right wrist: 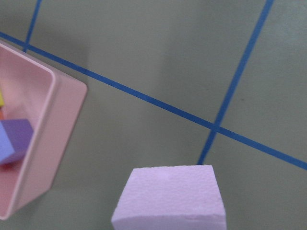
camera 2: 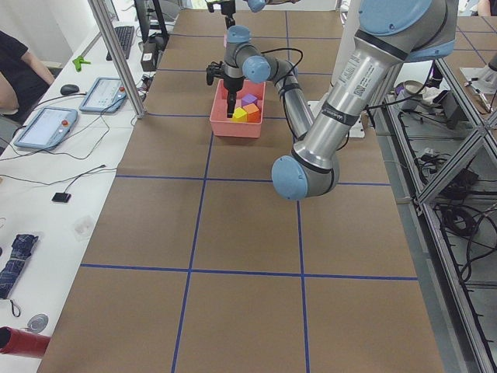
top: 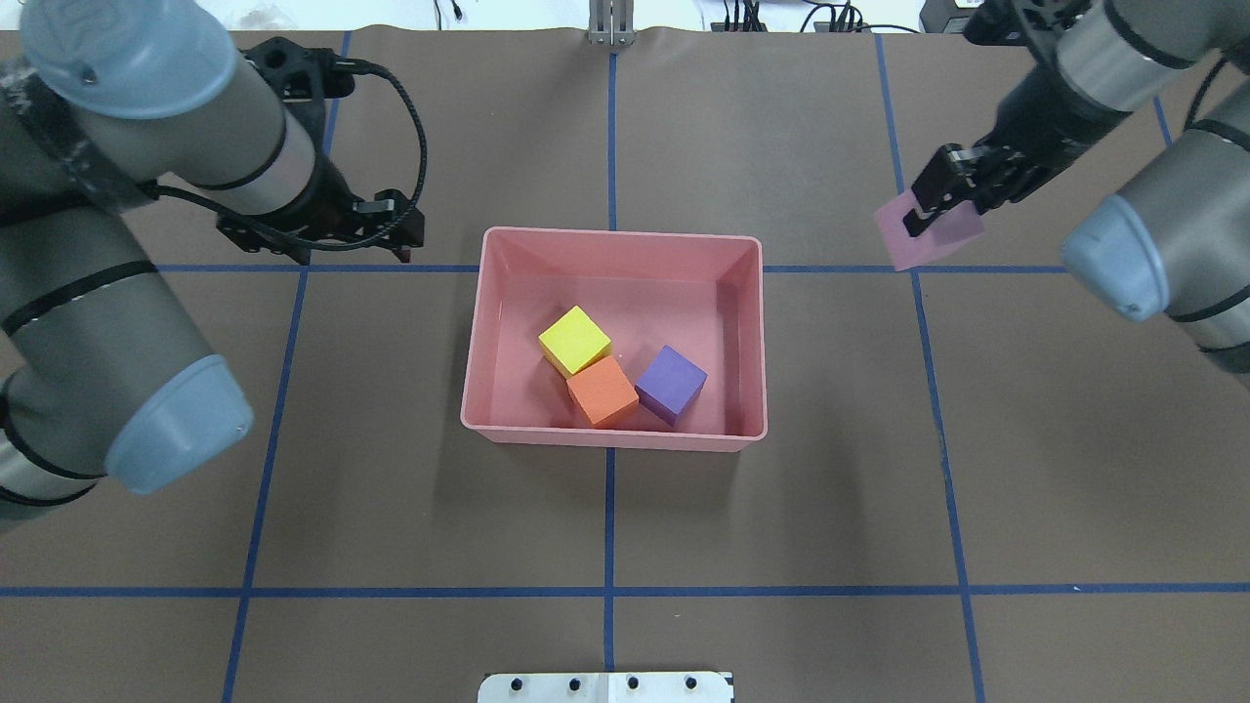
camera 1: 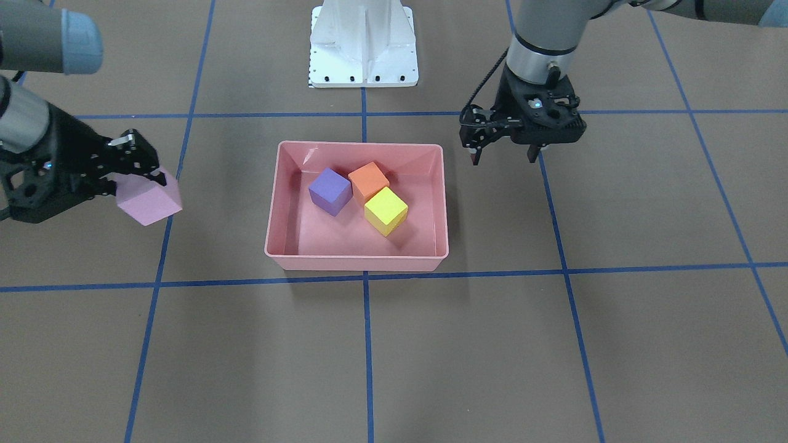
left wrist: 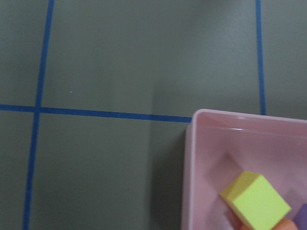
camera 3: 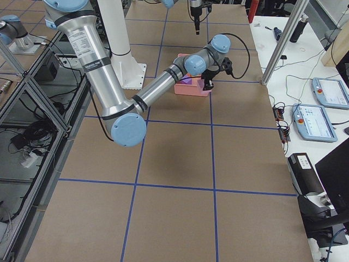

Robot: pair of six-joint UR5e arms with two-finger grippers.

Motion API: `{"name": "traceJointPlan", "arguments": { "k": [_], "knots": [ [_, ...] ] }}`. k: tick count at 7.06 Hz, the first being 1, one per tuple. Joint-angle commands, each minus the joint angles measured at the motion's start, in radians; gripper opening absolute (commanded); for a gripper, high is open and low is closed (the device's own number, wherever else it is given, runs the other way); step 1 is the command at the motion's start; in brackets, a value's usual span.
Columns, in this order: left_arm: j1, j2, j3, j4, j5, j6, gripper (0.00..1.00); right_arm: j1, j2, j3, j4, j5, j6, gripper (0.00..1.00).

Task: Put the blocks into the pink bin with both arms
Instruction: 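Carry the pink cube into the bin and release it while the left arm withdraws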

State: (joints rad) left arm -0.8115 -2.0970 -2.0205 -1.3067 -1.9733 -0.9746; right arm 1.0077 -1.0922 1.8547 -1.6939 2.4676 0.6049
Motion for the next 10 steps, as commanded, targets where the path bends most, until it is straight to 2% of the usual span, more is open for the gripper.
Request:
{"name": "traceJointPlan", "arguments": {
  "k": [1, 3, 6, 7, 8, 10],
  "knots": [
    [-0.079, 0.138, -0.038, -0.043, -0.034, 0.144, 0.99, -0.221, 0.173, 0.001, 0.002, -0.164, 0.363, 0.00],
    [-0.191, 0.268, -0.035, -0.120, -0.117, 0.340, 0.99, -0.367, 0.239, -0.034, 0.005, -0.333, 0.488, 0.00],
    [-0.227, 0.295, -0.023, -0.123, -0.133, 0.393, 0.99, -0.379, 0.245, -0.084, 0.008, -0.354, 0.487, 0.00],
    [-0.227, 0.298, -0.023, -0.124, -0.133, 0.393, 0.99, -0.376, 0.244, -0.119, 0.035, -0.355, 0.487, 0.23],
    [-0.229, 0.298, -0.020, -0.124, -0.131, 0.393, 0.99, -0.368, 0.244, -0.150, 0.090, -0.357, 0.499, 0.99],
    [-0.230, 0.310, -0.010, -0.126, -0.131, 0.395, 0.99, -0.325, 0.244, -0.152, 0.100, -0.348, 0.515, 0.99]
  ]
}}
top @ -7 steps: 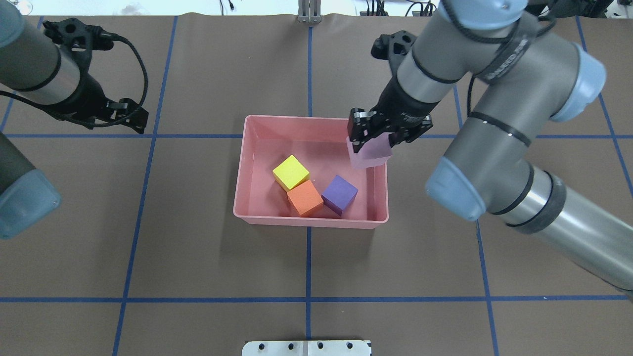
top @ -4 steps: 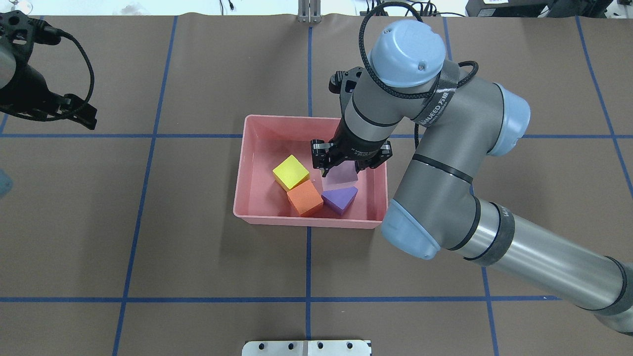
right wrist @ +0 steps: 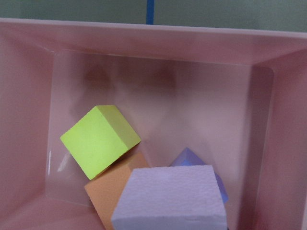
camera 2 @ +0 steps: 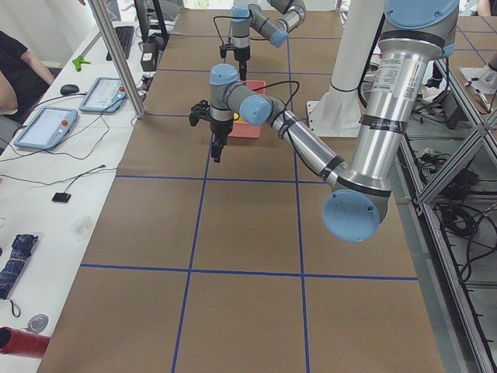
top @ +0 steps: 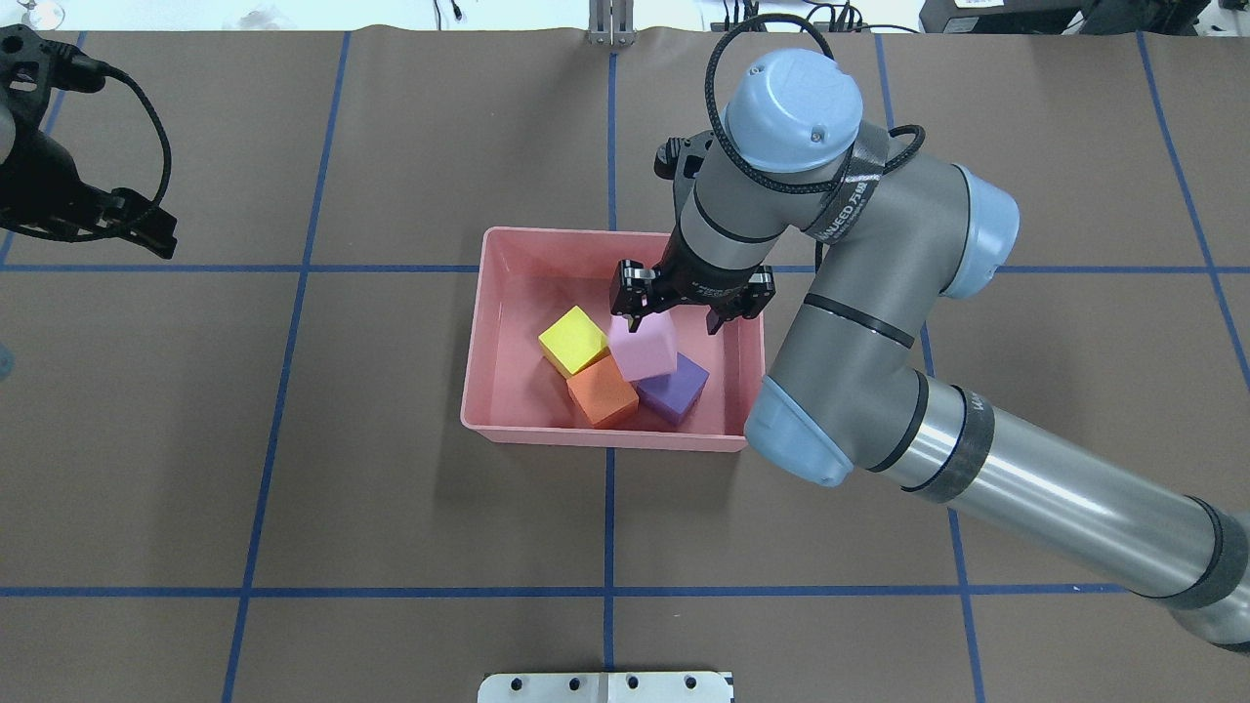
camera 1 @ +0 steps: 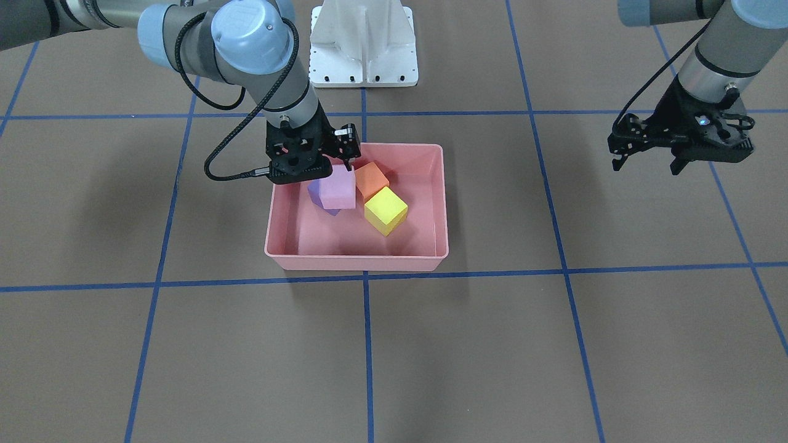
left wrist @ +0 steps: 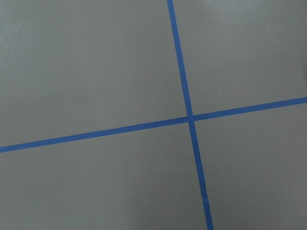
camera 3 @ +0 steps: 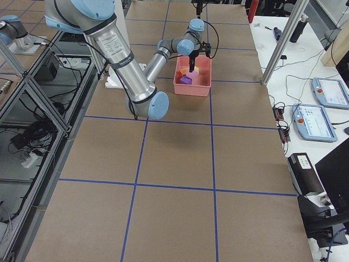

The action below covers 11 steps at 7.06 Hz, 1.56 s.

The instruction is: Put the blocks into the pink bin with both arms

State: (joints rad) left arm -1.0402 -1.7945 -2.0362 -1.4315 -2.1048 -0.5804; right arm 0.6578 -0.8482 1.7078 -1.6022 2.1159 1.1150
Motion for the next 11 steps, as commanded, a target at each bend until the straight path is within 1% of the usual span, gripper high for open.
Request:
{"name": "traceJointPlan", "arguments": {
  "k": [1, 2, 3, 4, 5, 6, 7, 8, 9, 10, 11],
  "knots": [
    [-0.001, 0.035, 0.027, -0.047, -0.001, 0.008, 0.99, 0.067, -0.003, -0.007, 0.001, 0.019, -0.009, 0.99],
    [-0.026, 0.085, 0.069, -0.157, -0.003, 0.074, 0.99, 0.136, -0.021, -0.005, -0.005, 0.086, -0.042, 0.99],
    [-0.106, 0.127, 0.114, -0.217, -0.068, 0.168, 0.99, 0.216, -0.082, 0.013, -0.007, 0.140, -0.138, 0.99],
    [-0.210, 0.136, 0.186, -0.219, -0.152, 0.356, 0.99, 0.299, -0.156, 0.025, -0.007, 0.175, -0.258, 0.99],
    [-0.330, 0.136, 0.279, -0.208, -0.164, 0.560, 0.99, 0.392, -0.231, 0.027, -0.007, 0.199, -0.435, 0.99],
    [-0.422, 0.135, 0.377, -0.213, -0.169, 0.735, 0.99, 0.470, -0.323, 0.024, -0.007, 0.208, -0.683, 0.99],
    [-0.478, 0.121, 0.436, -0.210, -0.170, 0.811, 0.99, 0.552, -0.407, 0.010, -0.008, 0.213, -0.884, 0.99],
    [-0.483, 0.126, 0.451, -0.213, -0.167, 0.748, 0.99, 0.618, -0.510, -0.019, 0.001, 0.214, -1.041, 0.99],
    [-0.488, 0.126, 0.456, -0.224, -0.169, 0.688, 0.99, 0.670, -0.576, -0.023, 0.007, 0.205, -1.069, 0.99],
    [-0.507, 0.133, 0.455, -0.224, -0.167, 0.689, 0.99, 0.722, -0.604, -0.027, 0.008, 0.202, -1.063, 0.99],
    [-0.515, 0.171, 0.467, -0.224, -0.164, 0.688, 0.99, 0.770, -0.623, -0.024, 0.008, 0.202, -1.070, 0.99]
  ]
}}
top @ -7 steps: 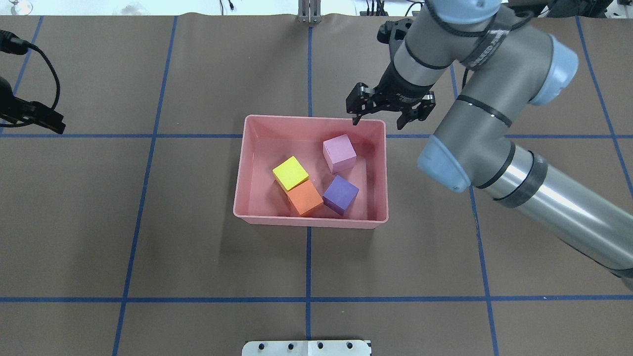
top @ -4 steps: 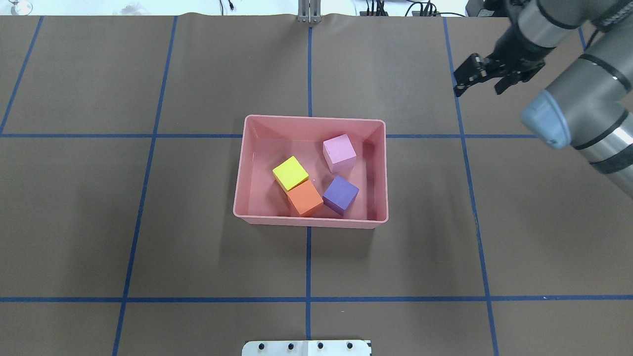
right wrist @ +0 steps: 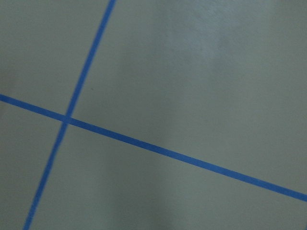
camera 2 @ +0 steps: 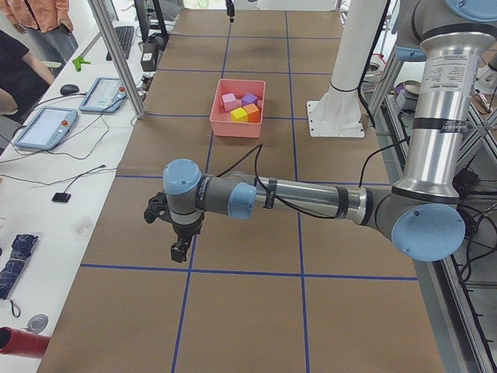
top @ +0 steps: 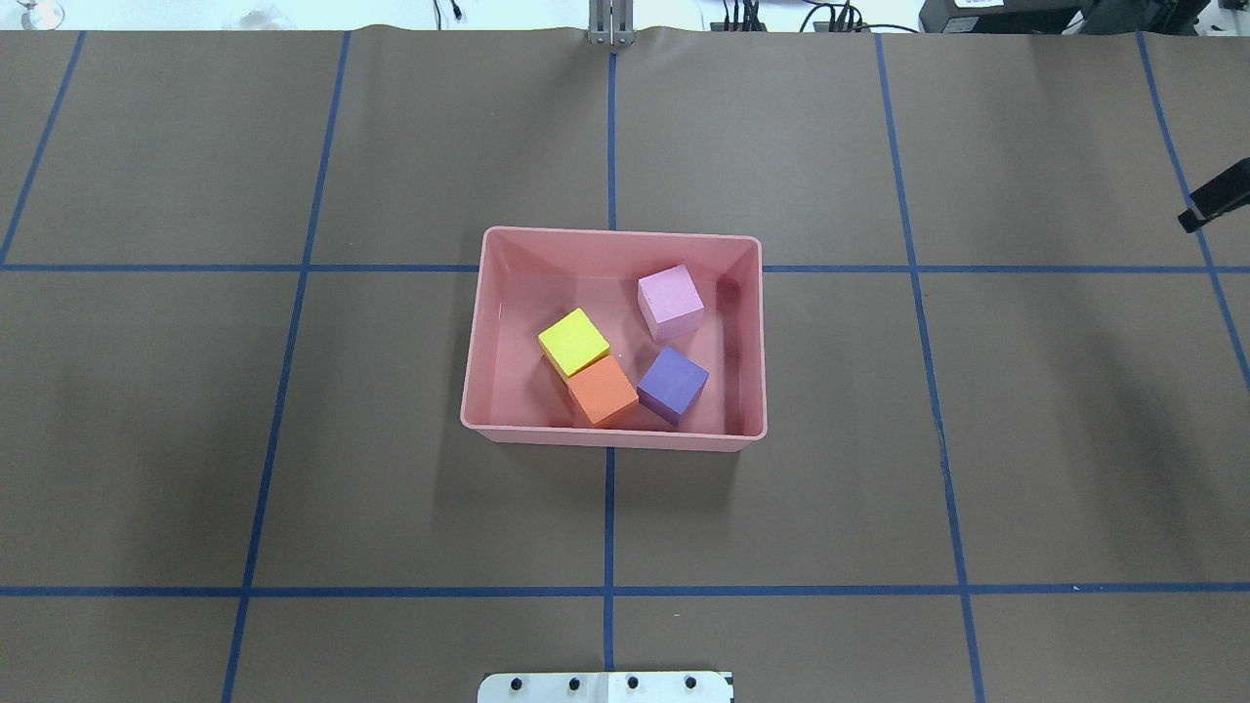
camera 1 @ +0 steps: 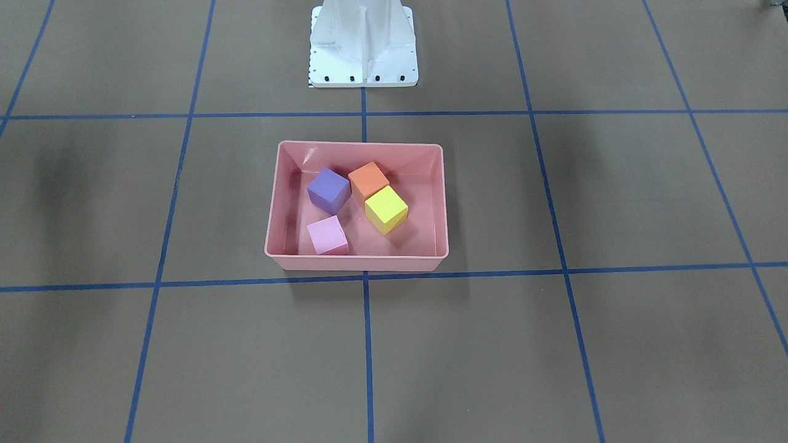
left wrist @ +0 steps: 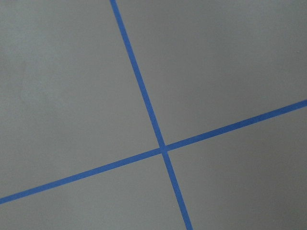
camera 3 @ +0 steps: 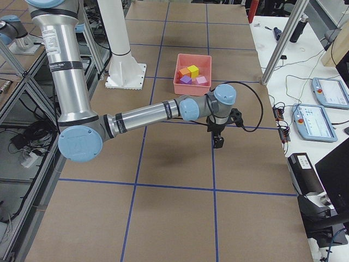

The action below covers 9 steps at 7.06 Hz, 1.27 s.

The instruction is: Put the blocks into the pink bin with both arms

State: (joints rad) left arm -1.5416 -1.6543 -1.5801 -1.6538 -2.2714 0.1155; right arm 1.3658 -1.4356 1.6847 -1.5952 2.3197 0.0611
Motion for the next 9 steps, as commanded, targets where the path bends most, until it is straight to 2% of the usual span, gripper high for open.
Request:
{"name": "traceJointPlan", "arguments": {
  "k": [1, 2, 4, 5, 9],
  "knots": [
    [-0.012, 0.053, 0.017, -0.001, 0.003, -0.016, 0.99, 0.062, -0.078, -0.009, 0.036, -0.003, -0.020, 0.99],
    [-0.015, 0.057, 0.014, -0.001, 0.000, -0.016, 0.99, 0.106, -0.085, -0.067, 0.099, 0.001, -0.027, 0.99],
    [-0.017, 0.077, 0.008, 0.002, -0.002, -0.020, 0.99, 0.157, -0.086, -0.126, 0.106, 0.009, -0.096, 1.00],
    [-0.017, 0.073, 0.008, 0.008, -0.002, -0.023, 0.99, 0.179, -0.086, -0.144, 0.103, 0.010, -0.171, 0.99],
    [-0.017, 0.071, 0.005, 0.014, -0.002, -0.025, 0.99, 0.222, -0.131, -0.158, 0.107, 0.082, -0.213, 0.99]
  ]
}}
